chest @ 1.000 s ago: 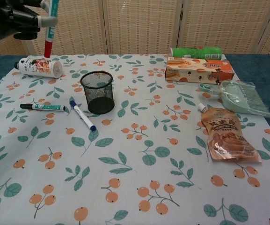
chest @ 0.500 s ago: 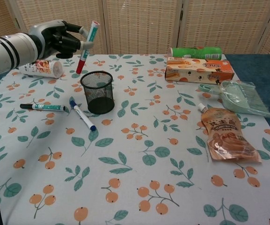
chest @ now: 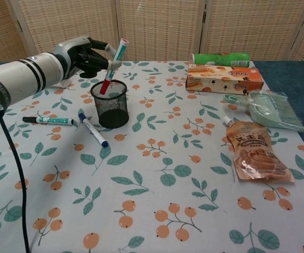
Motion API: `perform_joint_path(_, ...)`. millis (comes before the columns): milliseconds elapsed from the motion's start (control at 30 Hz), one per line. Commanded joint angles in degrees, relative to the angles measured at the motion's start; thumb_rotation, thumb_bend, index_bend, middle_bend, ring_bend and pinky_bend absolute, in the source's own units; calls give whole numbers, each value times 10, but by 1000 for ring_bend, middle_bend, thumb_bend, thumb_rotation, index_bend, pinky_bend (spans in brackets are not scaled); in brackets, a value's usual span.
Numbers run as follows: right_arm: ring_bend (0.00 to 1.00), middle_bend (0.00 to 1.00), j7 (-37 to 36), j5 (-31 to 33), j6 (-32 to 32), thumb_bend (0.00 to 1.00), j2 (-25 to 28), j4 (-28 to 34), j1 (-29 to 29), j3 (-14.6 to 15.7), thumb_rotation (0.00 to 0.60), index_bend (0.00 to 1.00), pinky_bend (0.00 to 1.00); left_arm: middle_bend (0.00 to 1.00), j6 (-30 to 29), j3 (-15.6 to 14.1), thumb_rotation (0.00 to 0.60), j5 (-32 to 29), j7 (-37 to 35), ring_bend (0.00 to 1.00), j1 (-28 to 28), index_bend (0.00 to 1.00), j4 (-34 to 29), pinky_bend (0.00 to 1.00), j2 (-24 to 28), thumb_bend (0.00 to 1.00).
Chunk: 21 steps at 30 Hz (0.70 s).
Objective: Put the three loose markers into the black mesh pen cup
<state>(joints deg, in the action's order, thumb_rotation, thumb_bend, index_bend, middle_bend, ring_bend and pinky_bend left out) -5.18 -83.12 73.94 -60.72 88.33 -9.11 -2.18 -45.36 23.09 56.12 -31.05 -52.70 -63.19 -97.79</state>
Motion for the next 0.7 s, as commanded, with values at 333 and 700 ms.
perform_joint_path(333,0,0,0,-8,11,279,1,2,4,2,600,47,0,984,36,-28,600,45,11,957,16,215,-26,967,27,228)
perform_joint_path(700,0,0,-4,-20,18,280,3,3,7,7,600,48,0,974,-73,-87,600,128,94,956,125,193,-234,968,210,223)
